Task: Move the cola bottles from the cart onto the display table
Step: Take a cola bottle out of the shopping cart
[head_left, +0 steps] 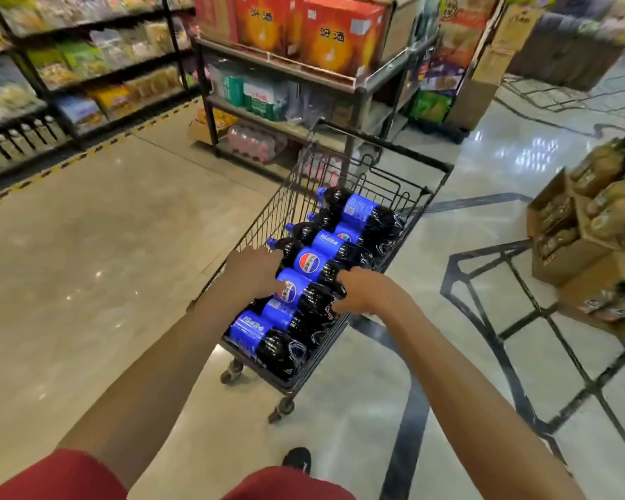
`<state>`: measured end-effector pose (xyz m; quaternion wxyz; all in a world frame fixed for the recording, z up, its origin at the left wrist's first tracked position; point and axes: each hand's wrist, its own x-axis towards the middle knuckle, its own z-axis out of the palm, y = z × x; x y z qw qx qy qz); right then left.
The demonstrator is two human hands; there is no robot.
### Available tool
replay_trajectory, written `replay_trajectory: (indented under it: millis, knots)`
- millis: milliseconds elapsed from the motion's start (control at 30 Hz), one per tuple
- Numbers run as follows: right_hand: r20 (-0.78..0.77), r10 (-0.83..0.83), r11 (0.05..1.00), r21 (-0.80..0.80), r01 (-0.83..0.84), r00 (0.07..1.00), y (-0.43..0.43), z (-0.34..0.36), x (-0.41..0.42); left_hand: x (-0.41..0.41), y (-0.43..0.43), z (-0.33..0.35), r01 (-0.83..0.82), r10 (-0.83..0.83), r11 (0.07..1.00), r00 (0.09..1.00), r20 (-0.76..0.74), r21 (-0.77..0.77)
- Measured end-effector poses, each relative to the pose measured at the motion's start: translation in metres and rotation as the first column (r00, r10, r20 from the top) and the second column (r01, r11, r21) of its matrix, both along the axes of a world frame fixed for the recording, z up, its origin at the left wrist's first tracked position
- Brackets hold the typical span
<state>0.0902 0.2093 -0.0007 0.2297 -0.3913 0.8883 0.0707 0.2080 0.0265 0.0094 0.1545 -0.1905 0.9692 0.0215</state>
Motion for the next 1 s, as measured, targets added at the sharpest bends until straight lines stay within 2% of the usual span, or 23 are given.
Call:
replay_trajectory:
  millis: [133, 333, 500, 633, 700, 1000]
  knots:
    - [0.0, -0.04, 0.999, -0.019, 0.04, 0.999, 0.019, -0.008, -0.052, -0.059, 0.015, 0.003, 0.055, -0.055, 0.998, 0.998, 0.008, -0.003]
    - [0.024, -0.056, 0.998, -0.004, 0.056, 0.998, 0.042, -0.024, -0.129, -0.135, 0.041, -0.014, 0.135, -0.131, 0.99, 0.987, 0.097, -0.034]
    - [0.015, 0.027, 0.999, -0.019, -0.027, 1.0, 0.043, -0.031, -0.21, -0.208, 0.051, -0.024, 0.072, -0.066, 0.995, 0.994, 0.09, -0.07]
    - [0.008, 0.11, 0.993, -0.031, -0.11, 0.994, 0.047, -0.027, -0.273, -0.257, 0.063, -0.03, -0.049, 0.049, 0.999, 0.998, 0.041, -0.007]
    - [0.005, 0.16, 0.987, -0.02, -0.16, 0.987, 0.047, -0.027, -0.3, -0.275, 0.07, -0.033, -0.114, 0.113, 0.992, 0.993, 0.027, 0.045]
    - [0.031, 0.267, 0.964, -0.012, -0.267, 0.963, 0.027, -0.039, -0.378, -0.332, 0.071, -0.052, -0.282, 0.279, 0.957, 0.958, 0.063, 0.061]
